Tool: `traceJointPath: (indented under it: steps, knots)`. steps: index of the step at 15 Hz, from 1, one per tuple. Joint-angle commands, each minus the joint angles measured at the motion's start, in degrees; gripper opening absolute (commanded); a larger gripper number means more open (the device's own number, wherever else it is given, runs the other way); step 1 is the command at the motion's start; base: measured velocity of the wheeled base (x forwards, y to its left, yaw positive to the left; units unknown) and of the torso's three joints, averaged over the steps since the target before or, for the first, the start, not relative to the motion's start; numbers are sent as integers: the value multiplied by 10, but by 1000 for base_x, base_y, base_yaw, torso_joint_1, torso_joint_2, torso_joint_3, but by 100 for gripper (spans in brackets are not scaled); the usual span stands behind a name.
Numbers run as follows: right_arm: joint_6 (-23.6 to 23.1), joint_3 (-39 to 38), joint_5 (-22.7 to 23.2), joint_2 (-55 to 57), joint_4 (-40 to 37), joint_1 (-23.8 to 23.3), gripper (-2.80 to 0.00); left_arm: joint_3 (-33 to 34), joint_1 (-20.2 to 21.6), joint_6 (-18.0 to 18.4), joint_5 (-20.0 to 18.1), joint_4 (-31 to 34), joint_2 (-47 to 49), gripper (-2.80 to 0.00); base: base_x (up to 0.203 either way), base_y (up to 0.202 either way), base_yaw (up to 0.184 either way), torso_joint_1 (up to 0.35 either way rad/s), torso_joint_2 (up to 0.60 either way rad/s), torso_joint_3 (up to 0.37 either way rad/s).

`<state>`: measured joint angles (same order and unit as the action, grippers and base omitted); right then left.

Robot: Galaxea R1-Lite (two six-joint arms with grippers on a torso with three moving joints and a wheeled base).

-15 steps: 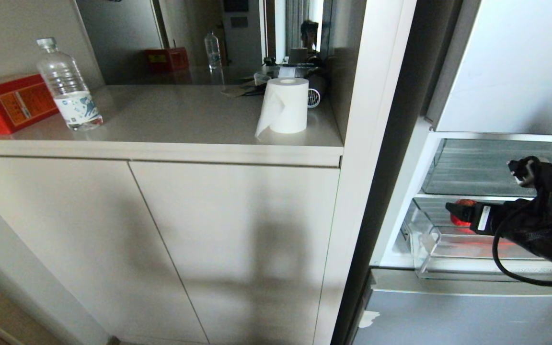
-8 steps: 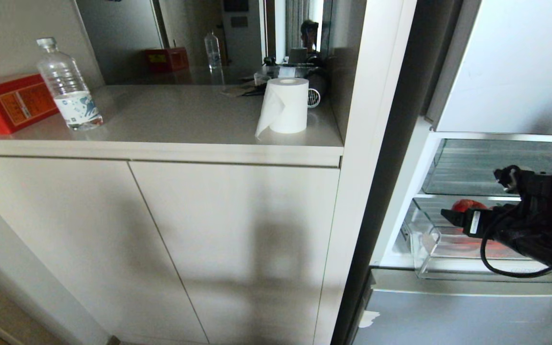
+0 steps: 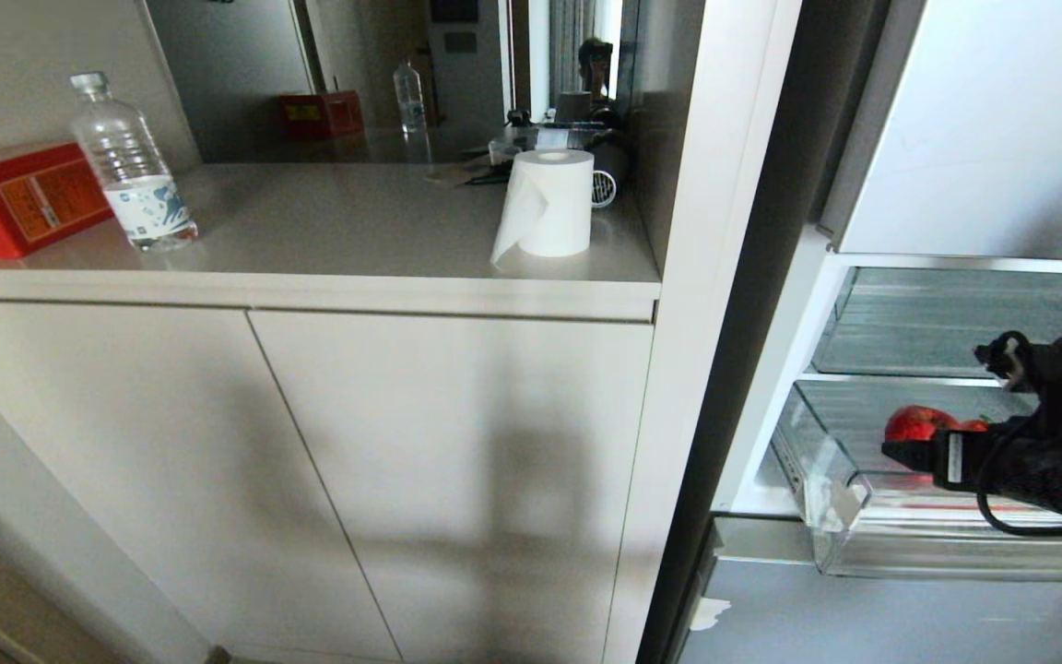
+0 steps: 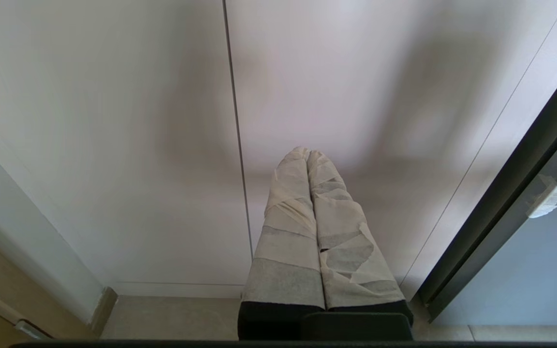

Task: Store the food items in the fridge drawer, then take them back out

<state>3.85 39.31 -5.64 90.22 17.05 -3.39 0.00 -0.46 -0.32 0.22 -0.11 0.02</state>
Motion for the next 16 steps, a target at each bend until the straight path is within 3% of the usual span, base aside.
traceJointPath:
  steps: [1, 6, 12, 16]
  knots:
    - [-1, 17, 0, -56, -79, -3, 0, 0, 0, 0, 0, -1, 0, -280, 0, 0, 0, 0, 0, 0]
    - [-14, 60, 1, -127, -271, -6, 0, 0, 0, 0, 0, 0, 0, -280, 0, 0, 0, 0, 0, 0]
    - [-11, 79, 4, -37, -214, -45, 0, 0, 0, 0, 0, 0, 0, -280, 0, 0, 0, 0, 0, 0]
    - [-35, 70, 4, -65, -255, -58, 0, 0, 0, 0, 0, -1, 0, -280, 0, 0, 0, 0, 0, 0]
